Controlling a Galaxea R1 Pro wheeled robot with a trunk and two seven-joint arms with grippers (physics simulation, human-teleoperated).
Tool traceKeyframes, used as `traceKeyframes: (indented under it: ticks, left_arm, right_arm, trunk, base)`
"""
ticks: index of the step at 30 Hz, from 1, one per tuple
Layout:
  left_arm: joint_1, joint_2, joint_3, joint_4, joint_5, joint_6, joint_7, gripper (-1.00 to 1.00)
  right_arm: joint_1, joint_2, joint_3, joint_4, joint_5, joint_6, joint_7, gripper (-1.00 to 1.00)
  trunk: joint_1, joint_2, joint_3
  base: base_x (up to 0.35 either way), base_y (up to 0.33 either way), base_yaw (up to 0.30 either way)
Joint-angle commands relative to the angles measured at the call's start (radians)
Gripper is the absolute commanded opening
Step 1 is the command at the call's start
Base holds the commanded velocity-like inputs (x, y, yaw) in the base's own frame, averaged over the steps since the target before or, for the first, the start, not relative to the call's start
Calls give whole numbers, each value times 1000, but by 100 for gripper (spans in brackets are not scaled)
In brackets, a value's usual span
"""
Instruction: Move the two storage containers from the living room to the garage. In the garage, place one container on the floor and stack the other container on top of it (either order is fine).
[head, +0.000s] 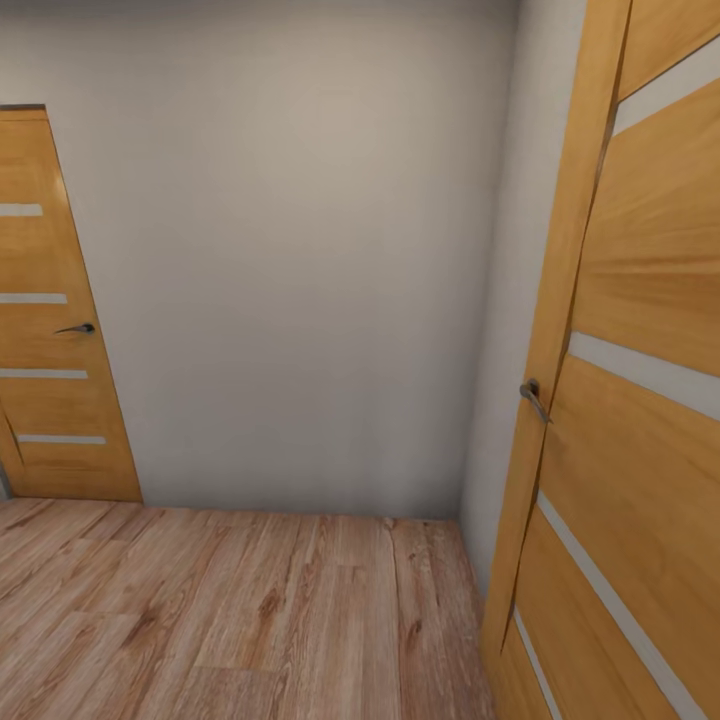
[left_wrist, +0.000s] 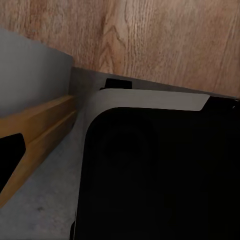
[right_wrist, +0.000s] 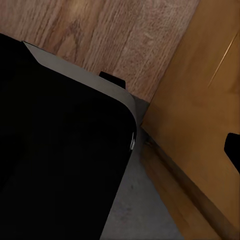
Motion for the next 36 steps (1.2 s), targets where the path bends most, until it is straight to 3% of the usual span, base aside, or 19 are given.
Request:
traceKeyframes:
  ticks: [1,31,36]
  left_arm:
    - [0,0,1,0,8,-2,0,100]
    - [0,0,1,0,7,-2,0,100]
    - [0,1,2,0,10,-2,0,100]
  right_arm:
    - [-1,1,8,3,-10,-6,-1,100]
    - [-1,-1,8,3,-10,-7,-1,100]
    - [-1,-1,8,3,-10,-8,-1,100]
  trunk:
    - [0,-1,-1]
    - [0,-1,-1]
    - [0,-1,-1]
  base:
    - [4,0,0]
    - [1,-24,38]
    - [194,-1,0]
